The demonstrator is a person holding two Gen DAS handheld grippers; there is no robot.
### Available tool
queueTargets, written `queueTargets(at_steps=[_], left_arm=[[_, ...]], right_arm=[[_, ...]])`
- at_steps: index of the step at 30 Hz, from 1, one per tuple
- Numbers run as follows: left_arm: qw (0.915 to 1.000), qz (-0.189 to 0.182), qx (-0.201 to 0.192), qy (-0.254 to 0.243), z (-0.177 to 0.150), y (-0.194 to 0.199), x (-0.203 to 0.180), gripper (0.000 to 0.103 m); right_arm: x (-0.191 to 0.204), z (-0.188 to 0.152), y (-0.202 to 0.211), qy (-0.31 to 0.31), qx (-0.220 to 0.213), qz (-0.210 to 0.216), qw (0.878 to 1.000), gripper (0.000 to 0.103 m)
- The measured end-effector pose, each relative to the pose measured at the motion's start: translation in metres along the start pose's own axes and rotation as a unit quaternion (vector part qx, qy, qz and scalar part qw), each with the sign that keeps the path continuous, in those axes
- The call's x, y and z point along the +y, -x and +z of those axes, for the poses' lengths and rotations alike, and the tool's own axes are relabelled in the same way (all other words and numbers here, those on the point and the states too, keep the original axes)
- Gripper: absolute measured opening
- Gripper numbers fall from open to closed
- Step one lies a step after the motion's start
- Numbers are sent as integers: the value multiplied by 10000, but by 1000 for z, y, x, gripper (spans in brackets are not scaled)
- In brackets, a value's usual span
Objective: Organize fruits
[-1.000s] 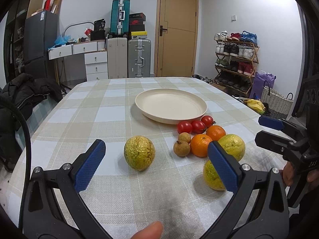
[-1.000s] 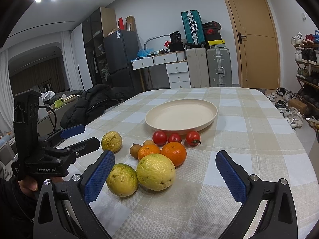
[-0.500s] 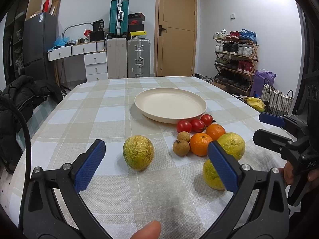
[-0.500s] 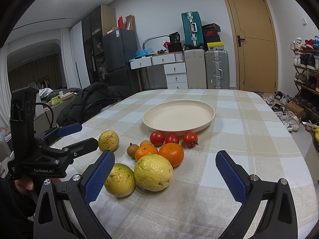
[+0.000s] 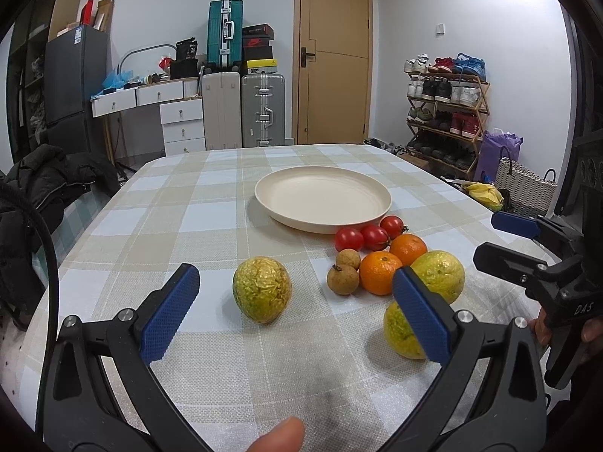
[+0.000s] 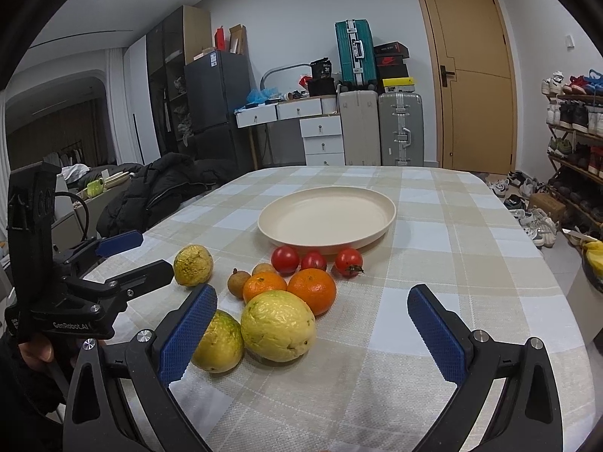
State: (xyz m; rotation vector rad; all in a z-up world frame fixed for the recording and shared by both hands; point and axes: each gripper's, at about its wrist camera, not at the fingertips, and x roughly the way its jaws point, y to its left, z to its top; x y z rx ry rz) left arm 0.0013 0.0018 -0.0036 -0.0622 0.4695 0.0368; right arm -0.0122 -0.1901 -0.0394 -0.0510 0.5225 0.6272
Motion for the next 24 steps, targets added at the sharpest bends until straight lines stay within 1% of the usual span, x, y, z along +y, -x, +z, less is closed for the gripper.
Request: queueTargets(at_steps=[7, 11, 15, 17, 21, 24], left_arm=[[10000, -20, -13, -49, 1, 0, 1, 102], [10000, -26, -9, -61, 2, 1, 2, 102], [9999, -107, -15, -38, 5, 4, 4, 102], [9999, -122, -8, -66, 6, 6, 5, 102], [9998, -119, -1, -181, 6, 8, 7, 102], [9996, -145, 32, -232, 6, 11, 9, 102]], right_arm=[[0, 2, -2, 1, 164, 20, 9999, 103], [-4, 2, 1, -63, 160, -10, 9999, 103], [-7, 2, 4, -124, 197, 66, 9997, 103], [-6, 0, 1, -71, 311, 67, 9995, 103], [-6, -1, 1, -61, 285, -30, 9996, 103], [-8, -1, -1, -77, 367, -147, 9992, 103]])
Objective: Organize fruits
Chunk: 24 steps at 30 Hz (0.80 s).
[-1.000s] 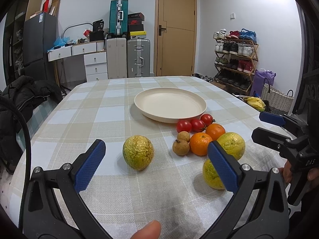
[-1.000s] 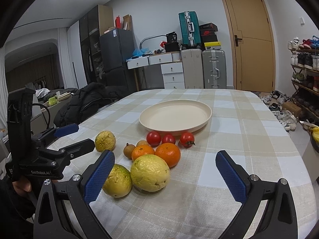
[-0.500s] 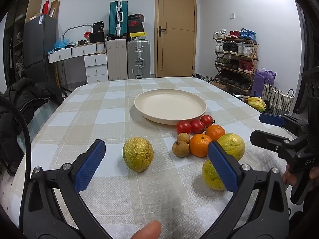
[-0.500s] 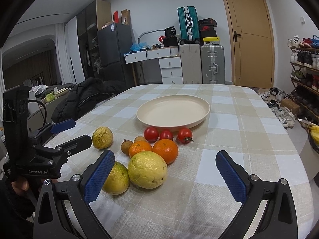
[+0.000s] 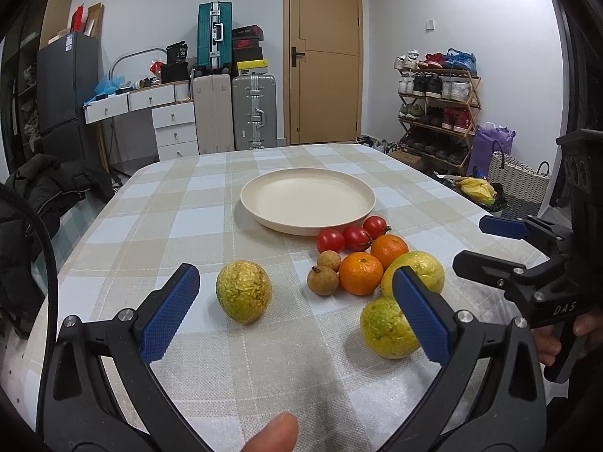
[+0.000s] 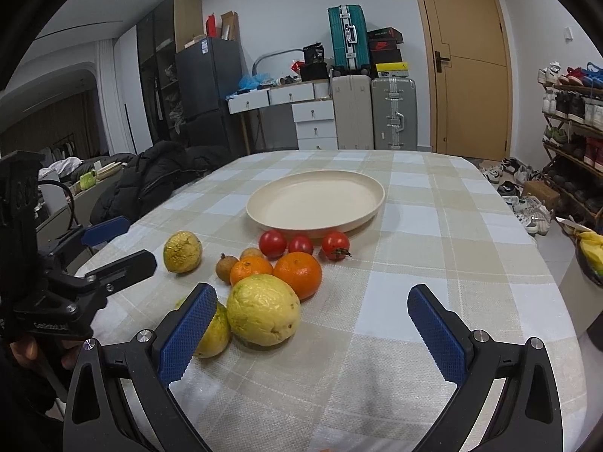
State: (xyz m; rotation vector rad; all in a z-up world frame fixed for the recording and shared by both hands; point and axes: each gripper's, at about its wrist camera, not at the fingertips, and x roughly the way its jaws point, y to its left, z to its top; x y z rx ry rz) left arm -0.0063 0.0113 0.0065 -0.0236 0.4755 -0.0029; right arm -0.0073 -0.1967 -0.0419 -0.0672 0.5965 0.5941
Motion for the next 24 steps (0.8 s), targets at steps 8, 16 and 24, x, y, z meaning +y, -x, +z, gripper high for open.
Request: queueTargets(at_steps=[8, 16, 24], left_arm=[[9994, -131, 225, -213, -4, 7, -8, 102], [9969, -400, 585, -348, -10, -8, -29, 102], [9918, -598, 888, -692, -17, -26, -59, 102]], right_arm=[[-15, -1, -13, -362, 434, 222, 9982, 103], [-11, -4, -21, -357, 659, 299, 9967, 103], [-5, -4, -27, -360, 771, 458, 9953, 92]])
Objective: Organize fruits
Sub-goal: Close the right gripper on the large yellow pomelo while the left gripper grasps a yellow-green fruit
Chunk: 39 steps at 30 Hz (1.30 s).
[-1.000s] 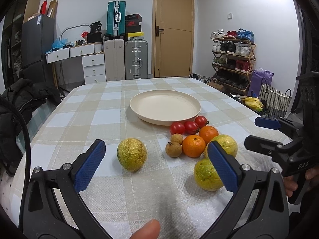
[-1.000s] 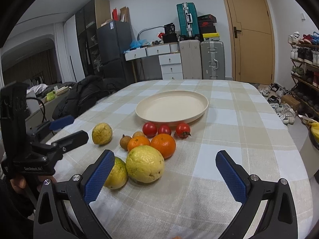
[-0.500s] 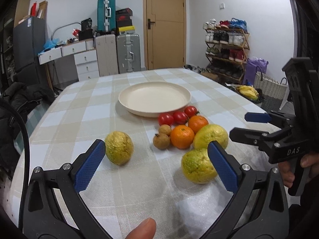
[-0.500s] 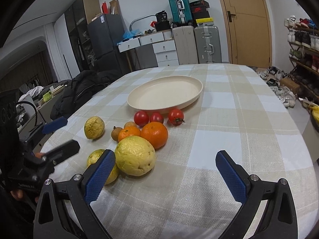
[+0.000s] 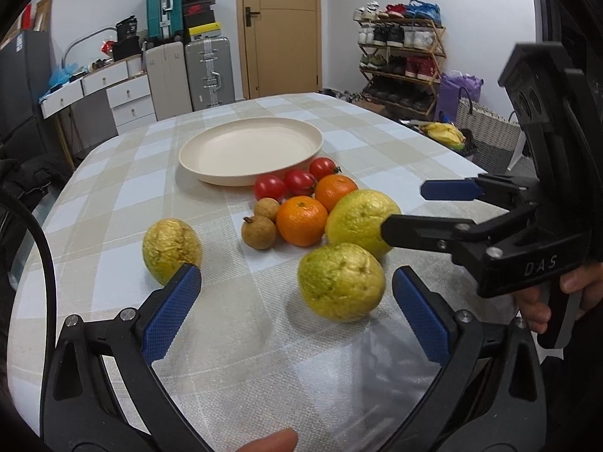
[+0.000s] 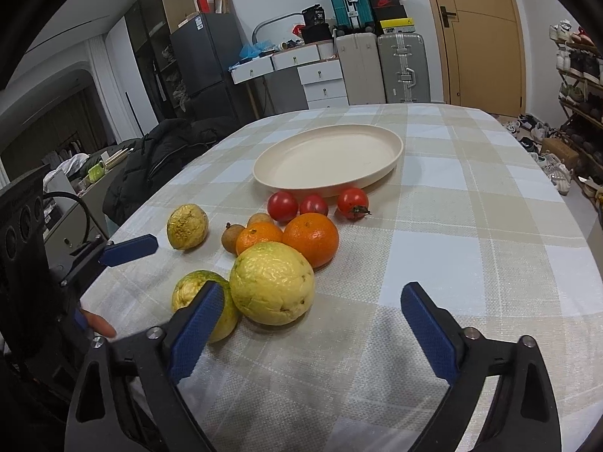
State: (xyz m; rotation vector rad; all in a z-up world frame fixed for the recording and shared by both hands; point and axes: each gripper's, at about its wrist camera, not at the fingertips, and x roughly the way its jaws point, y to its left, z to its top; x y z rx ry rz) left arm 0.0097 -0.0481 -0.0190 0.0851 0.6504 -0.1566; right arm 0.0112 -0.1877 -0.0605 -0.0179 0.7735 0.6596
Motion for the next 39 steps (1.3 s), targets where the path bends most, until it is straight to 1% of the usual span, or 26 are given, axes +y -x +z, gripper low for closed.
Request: queueTargets(at_steps=[2, 6, 7, 9, 11, 12, 15, 17, 18, 23, 25, 27, 28, 29, 36, 39], left_arm=[[10000, -17, 10, -51, 0, -3, -3, 101], [9999, -48, 139, -71, 2, -9, -5, 98], [9998, -49, 188, -44, 2, -12, -5, 95], [9994, -177, 288, 17, 1, -16, -3, 89], [9988, -311, 370, 66, 1, -21, -1, 79], [9987, -335, 386, 61, 1, -22, -2, 78], [9985, -383, 389, -14, 1, -22, -4, 68], [9979, -505, 411, 7, 0, -21, -3, 56], [9973, -595, 433, 22, 0, -21, -4, 52], [9971, -634, 426, 55, 0, -21, -4, 51], [9970, -643, 421, 82, 0, -22, -3, 51], [9970, -641, 414, 101, -1, -20, -2, 51], [9971, -629, 404, 111, -2, -20, -1, 51], [9973, -605, 385, 131, -2, -18, 0, 51], [9977, -536, 282, 311, -1, -12, 9, 51], [9978, -509, 240, 348, 0, -10, 12, 50]], right_arm=[[2, 1, -3, 8, 67, 35, 10000, 88], [2, 2, -7, -136, 141, 212, 9996, 85], [1, 2, -8, -173, 176, 232, 9994, 83], [1, 3, -11, -237, 241, 287, 9990, 80], [2, 3, -13, -254, 279, 345, 9987, 78], [3, 3, -14, -246, 288, 323, 9988, 78], [6, 4, -16, -251, 293, 364, 9986, 74], [6, 6, -17, -281, 312, 416, 9983, 71], [5, 6, -17, -313, 326, 451, 9980, 70], [2, 7, -20, -508, 397, 656, 9958, 67], [1, 6, -21, -522, 406, 724, 9952, 62], [2, 6, -23, -520, 432, 743, 9949, 60], [4, 5, -22, -509, 444, 765, 9948, 56], [5, 5, -22, -492, 454, 800, 9945, 56], [10, 3, -20, -363, 438, 703, 9959, 55], [13, 3, -17, -282, 396, 748, 9960, 55]])
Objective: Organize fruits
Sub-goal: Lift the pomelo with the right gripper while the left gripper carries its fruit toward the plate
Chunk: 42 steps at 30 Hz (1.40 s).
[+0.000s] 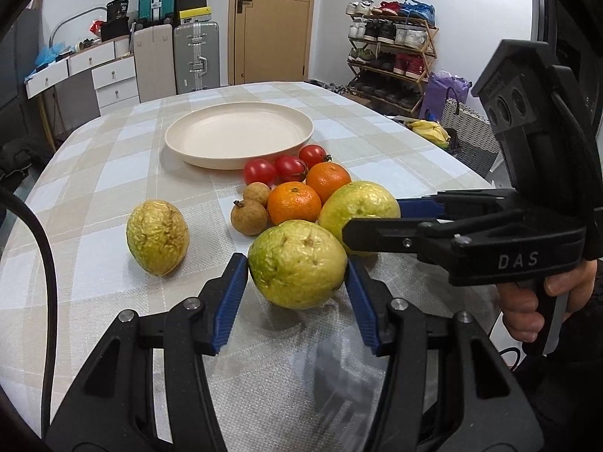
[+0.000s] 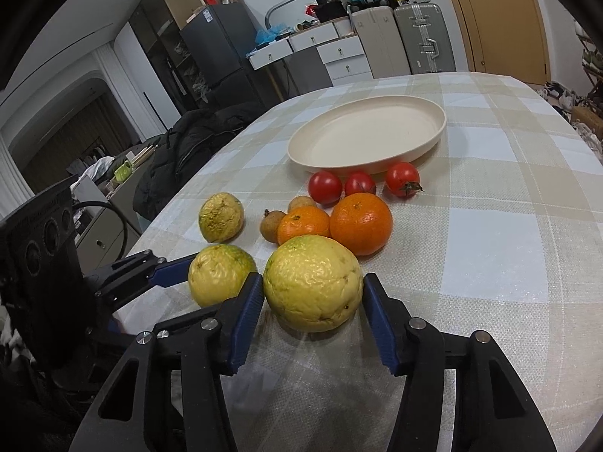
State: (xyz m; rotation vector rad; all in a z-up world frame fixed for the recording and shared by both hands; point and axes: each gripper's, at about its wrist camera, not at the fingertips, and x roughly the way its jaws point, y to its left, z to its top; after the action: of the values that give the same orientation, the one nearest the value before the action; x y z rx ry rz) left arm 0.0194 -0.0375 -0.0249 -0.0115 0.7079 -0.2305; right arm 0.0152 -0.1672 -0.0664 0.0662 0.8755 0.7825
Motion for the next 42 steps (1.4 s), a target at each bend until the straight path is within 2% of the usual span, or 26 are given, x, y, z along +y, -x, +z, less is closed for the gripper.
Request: queueTargets(at_steps=[6, 19, 33, 42], left_arm=[[9999, 41, -110, 82, 2, 5, 3, 50], [9985, 211, -421, 269, 11, 18, 14, 51], [9967, 363, -598, 421, 26, 20, 24, 51], [9945, 458, -784, 515, 50, 18, 38, 51]], right_arm=[[6, -1, 7, 179, -196, -64, 9996, 55], [0, 5, 24, 31, -629, -55, 9980, 55], [-15, 15, 38, -3, -789, -282, 9965, 55], [-11, 30, 39, 51, -844, -345, 9958, 55]])
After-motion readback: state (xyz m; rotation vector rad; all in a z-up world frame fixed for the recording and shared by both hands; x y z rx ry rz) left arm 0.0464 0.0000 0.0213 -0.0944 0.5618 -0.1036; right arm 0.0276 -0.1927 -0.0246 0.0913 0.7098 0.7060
